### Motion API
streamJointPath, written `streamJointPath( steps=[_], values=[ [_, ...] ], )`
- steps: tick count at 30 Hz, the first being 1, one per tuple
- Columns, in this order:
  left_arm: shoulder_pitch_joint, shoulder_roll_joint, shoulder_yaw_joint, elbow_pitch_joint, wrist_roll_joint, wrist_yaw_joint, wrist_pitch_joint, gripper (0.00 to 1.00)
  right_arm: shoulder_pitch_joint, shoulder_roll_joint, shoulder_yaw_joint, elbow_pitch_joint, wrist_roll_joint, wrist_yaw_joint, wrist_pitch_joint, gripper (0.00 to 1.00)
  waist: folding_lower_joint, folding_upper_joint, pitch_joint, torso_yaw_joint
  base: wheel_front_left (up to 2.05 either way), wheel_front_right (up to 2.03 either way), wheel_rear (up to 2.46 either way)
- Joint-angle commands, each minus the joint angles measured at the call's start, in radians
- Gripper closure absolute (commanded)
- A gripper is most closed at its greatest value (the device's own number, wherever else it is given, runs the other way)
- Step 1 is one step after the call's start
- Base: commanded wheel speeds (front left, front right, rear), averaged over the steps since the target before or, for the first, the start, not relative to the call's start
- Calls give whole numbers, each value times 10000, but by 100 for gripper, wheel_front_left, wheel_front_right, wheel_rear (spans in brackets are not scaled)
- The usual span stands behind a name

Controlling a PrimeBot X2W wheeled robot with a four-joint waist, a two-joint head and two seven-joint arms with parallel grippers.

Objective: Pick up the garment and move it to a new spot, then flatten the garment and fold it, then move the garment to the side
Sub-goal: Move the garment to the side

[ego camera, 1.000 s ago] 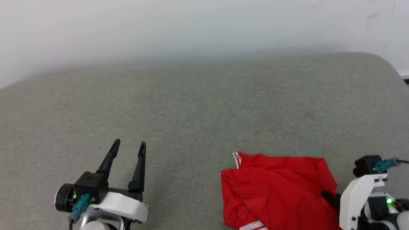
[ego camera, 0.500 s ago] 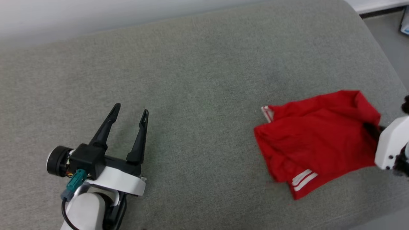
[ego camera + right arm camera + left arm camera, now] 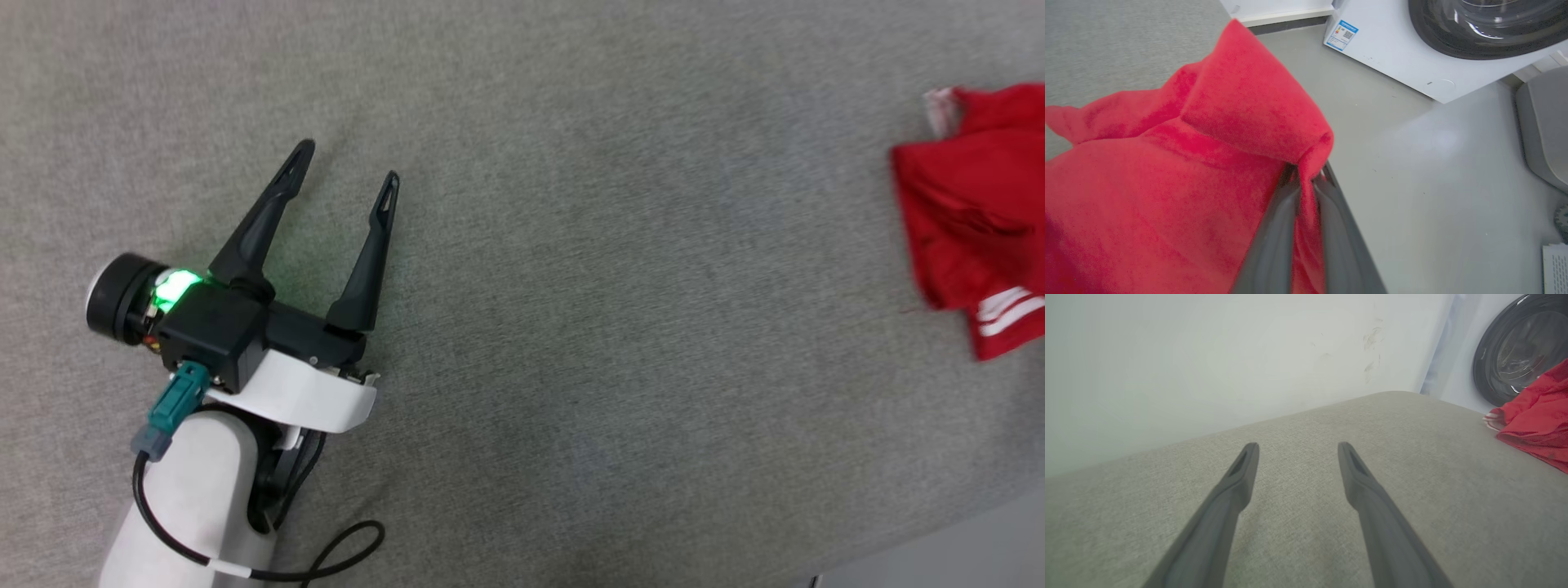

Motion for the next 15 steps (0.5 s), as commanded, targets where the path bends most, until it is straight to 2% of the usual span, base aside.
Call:
streamJointPath(
  steps=[1,4,7,8,9,15],
  values=[
    [-194,76,-53,-70,8,-10,22,0,-272,-296,-221,232,-92,-13,-243,100,-2,0,428,180,0,0,0],
    [-427,169,-210,-153,-39,-10,61,0,-622,-685,-513,947,-555,-11,-927,100,-2,0,681,361,0,0,0],
    [-593,252,-290,-140,-96,-14,3,0,-975,-713,-816,1718,-802,-14,-1661,100,-2,0,835,506,0,0,0],
    [-612,258,-308,-119,-118,-15,-15,0,-1010,-649,-855,1921,-897,-14,-1833,87,-2,0,841,534,0,0,0],
    [-619,251,-321,-62,-151,-5,-59,0,-1119,-585,-943,2267,-982,-14,-2151,0,-2,0,830,595,0,0,0],
    [-479,156,-379,207,-228,54,-192,0,-1250,-661,-1315,3199,-1320,-14,-3136,0,-2,0,471,768,0,0,0]
  ],
)
